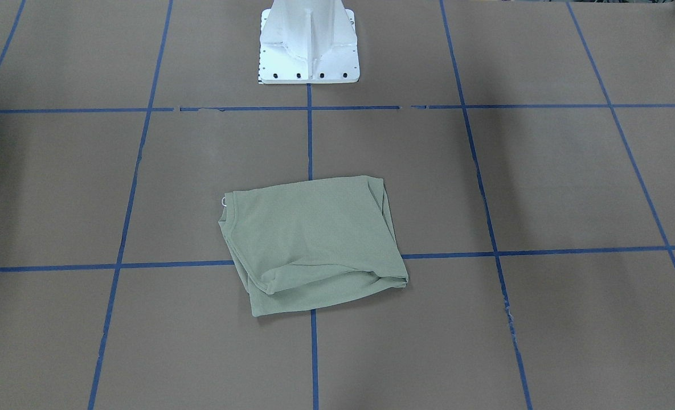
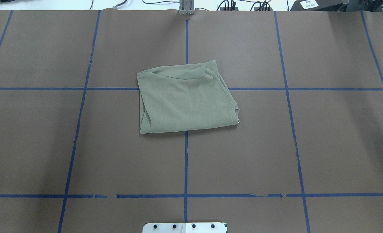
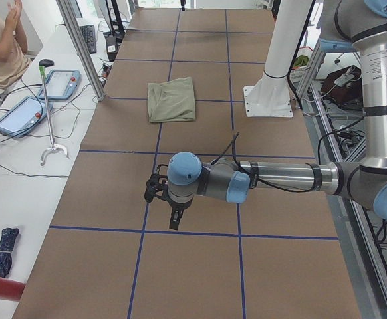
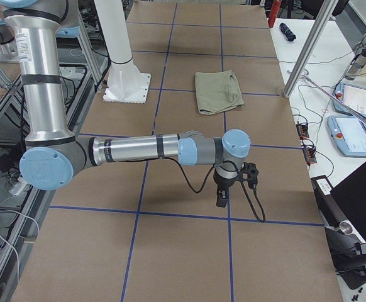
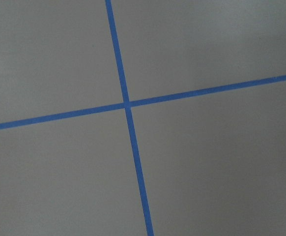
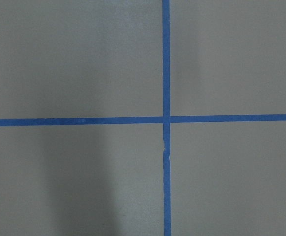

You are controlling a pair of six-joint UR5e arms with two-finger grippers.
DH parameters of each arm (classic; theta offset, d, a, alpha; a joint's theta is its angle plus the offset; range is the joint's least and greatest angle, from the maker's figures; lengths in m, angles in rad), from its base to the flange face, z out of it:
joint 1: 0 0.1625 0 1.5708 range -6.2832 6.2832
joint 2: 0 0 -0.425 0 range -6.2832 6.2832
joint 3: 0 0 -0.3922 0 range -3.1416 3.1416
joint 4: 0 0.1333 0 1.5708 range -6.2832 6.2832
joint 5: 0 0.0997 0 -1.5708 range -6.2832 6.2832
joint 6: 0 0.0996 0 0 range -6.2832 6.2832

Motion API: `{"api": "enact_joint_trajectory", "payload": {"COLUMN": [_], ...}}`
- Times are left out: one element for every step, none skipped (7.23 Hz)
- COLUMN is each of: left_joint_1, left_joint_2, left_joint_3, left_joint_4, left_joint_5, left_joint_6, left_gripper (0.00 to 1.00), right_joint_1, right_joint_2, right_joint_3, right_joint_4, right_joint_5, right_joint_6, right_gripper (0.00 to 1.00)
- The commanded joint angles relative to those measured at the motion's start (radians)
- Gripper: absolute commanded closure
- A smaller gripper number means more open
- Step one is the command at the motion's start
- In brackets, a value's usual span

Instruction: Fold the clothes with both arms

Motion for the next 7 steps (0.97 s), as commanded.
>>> {"api": "enact_joint_trajectory", "payload": {"left_joint_1": [0.003, 0.016, 0.035, 0.038, 0.038, 0.039, 0.041], "left_joint_2": [0.045, 0.033, 0.016, 0.020, 0.004, -0.019, -0.041], "left_joint_3": [-0.027, -0.022, -0.004, 0.001, -0.005, 0.010, 0.025], "left_joint_4": [0.016, 0.016, 0.018, 0.022, 0.044, 0.052, 0.052], "left_joint_5": [0.006, 0.008, 0.008, 0.008, -0.004, 0.001, 0.008], "left_joint_6": [0.000, 0.000, -0.001, -0.001, -0.001, -0.001, -0.001], "left_gripper": [0.00, 0.00, 0.00, 0.00, 0.00, 0.00, 0.00], "right_joint_1": [-0.005, -0.005, -0.005, -0.006, -0.008, -0.008, -0.010], "right_joint_2": [-0.018, -0.020, -0.021, -0.029, -0.030, -0.032, -0.032], "right_joint_3": [0.004, 0.007, 0.010, 0.007, 0.009, 0.006, 0.007], "right_joint_4": [-0.001, -0.003, -0.003, -0.003, -0.001, -0.003, -0.001], "right_joint_5": [0.004, 0.005, 0.010, 0.010, 0.012, 0.012, 0.012], "right_joint_6": [0.001, 0.001, 0.001, -0.001, 0.001, -0.001, -0.001], "right_gripper": [0.00, 0.00, 0.00, 0.00, 0.00, 0.00, 0.00]}}
